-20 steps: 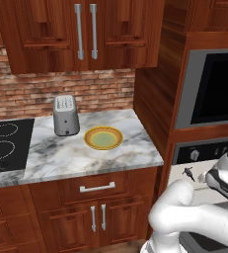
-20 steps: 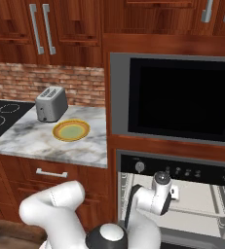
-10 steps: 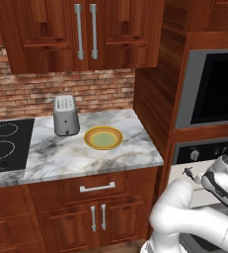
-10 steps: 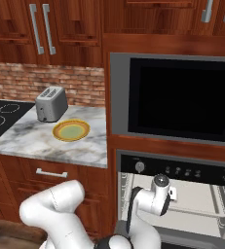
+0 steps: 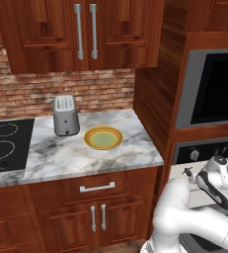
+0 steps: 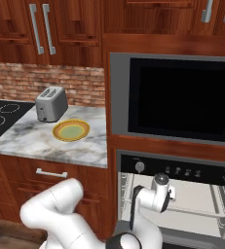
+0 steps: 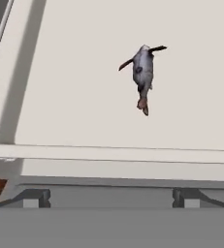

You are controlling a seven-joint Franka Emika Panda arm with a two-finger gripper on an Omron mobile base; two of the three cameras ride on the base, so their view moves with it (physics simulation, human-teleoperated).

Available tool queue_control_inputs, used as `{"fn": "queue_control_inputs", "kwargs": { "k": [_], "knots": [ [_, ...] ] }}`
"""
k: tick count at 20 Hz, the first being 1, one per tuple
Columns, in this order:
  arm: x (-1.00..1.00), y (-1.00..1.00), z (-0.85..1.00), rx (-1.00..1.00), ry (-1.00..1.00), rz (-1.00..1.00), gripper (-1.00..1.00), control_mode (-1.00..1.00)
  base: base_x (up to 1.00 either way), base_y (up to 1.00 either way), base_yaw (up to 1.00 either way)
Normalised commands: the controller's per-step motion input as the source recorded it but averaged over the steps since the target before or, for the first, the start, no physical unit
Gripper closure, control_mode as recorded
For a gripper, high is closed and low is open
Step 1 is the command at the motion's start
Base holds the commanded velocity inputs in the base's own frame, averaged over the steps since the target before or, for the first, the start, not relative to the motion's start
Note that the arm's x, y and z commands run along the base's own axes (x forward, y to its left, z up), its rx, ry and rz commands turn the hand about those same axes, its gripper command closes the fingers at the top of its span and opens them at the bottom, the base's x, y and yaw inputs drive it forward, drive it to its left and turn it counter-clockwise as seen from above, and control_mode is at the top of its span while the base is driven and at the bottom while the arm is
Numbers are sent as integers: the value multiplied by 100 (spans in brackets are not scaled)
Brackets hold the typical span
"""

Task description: Take the fish from the oven and place it on the plate on the counter.

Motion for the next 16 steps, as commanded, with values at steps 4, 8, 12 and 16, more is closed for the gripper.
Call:
{"fn": "queue_control_inputs", "kwargs": {
  "k": [4, 8, 12, 16],
  "knots": [
    [49, 0, -37, 1, 5, 2, -100, -100, 0, 0, 0],
    [11, 0, -47, 2, 0, 2, -100, -100, 0, 0, 0],
    [4, 0, -51, 2, 0, 1, -100, -100, 0, 0, 0],
    [26, 0, -25, 3, 0, 1, -100, -100, 0, 0, 0]
  ]
}}
